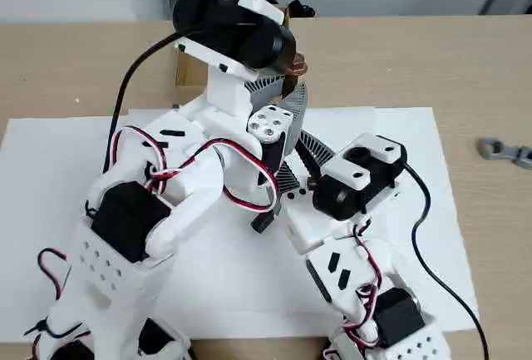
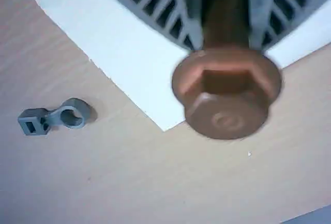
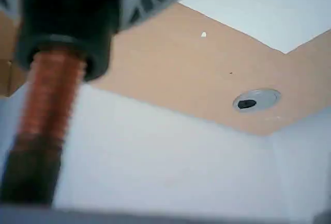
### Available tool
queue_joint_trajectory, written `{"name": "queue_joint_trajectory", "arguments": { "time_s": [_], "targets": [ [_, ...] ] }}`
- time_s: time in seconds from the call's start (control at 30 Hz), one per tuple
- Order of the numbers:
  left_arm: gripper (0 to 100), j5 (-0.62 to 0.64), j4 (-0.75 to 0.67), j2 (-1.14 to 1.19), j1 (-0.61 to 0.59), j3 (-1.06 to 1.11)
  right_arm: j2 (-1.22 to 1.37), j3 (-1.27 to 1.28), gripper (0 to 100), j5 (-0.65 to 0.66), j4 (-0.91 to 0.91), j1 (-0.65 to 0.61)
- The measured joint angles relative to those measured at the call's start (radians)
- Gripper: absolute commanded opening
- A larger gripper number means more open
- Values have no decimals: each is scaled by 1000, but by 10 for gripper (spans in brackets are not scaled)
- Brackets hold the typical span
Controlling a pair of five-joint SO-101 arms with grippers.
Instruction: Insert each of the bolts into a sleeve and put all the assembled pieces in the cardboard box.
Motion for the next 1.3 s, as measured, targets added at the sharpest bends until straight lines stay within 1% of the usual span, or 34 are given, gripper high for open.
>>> {"name": "queue_joint_trajectory", "arguments": {
  "time_s": [0.1,0.27,0.37,0.5,0.57,0.8,0.87,1.0,1.17,1.3],
  "targets": [
    [6,-3,23,0,0,-5,0,0,5,0,0,-5],
    [31,0,118,0,2,-58,0,0,5,0,0,-5],
    [76,-5,176,0,2,-92,0,0,5,0,0,-5],
    [142,3,221,0,-2,-104,-2,-2,5,-2,0,2],
    [144,34,244,2,-2,-109,-2,-2,5,-2,0,0],
    [141,43,288,0,-3,-203,0,-3,5,-2,0,-3],
    [115,38,296,0,-29,-221,23,-8,5,-2,0,-2],
    [9,41,342,0,-132,-253,187,-132,4,-5,0,18],
    [6,-49,377,0,-292,-258,519,-437,4,-5,0,46],
    [6,-61,428,0,-397,-258,795,-680,4,-5,0,44]
  ]
}}
